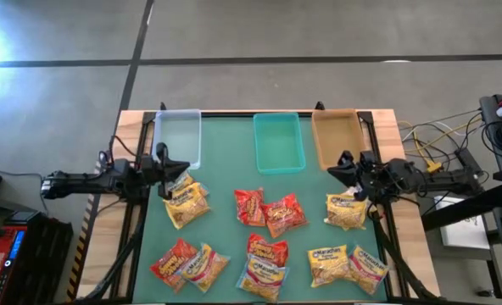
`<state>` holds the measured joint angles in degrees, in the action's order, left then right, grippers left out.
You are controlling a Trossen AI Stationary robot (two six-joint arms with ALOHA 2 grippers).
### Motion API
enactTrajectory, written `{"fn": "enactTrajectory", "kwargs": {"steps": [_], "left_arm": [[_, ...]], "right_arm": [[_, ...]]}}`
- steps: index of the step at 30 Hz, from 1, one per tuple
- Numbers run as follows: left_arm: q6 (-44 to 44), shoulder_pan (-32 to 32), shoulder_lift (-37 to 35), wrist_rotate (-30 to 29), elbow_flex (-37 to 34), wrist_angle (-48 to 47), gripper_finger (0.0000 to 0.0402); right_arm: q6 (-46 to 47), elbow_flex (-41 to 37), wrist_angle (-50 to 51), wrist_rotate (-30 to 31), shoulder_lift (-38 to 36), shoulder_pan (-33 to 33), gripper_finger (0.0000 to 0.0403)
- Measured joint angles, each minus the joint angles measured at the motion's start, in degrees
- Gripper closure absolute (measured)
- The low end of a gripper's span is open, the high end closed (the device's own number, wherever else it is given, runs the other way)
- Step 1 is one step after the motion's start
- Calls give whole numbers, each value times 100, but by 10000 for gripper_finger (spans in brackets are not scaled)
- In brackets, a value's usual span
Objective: Sort Maruchan noodles
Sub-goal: Put the orange noodle pack into the orange bin
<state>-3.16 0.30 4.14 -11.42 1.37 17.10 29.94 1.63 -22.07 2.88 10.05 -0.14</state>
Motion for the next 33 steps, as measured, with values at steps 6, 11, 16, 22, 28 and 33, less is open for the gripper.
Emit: {"fn": "enactTrajectory", "kwargs": {"steps": [6, 11, 16, 22, 28, 33], "left_arm": [[-253, 1, 98, -301, 0, 159, 402], [-30, 1, 101, -1558, 0, 291, 402], [-100, 6, 139, -1853, 0, 292, 402], [-351, 6, 216, -1856, 0, 394, 402], [-659, 6, 429, -1856, 0, 508, 402], [-651, 6, 635, -1856, 0, 848, 402]], "right_arm": [[-61, 0, -417, 318, 491, 0, 385], [-424, 0, -589, 477, 850, -1, 385], [-445, -2, -798, 576, 1087, 0, 385], [-476, -2, -1658, 631, 1112, 0, 385], [-1208, -2, -2557, 818, 1218, -2, 385], [-1000, -2, -2626, 924, 1352, -2, 385]]}}
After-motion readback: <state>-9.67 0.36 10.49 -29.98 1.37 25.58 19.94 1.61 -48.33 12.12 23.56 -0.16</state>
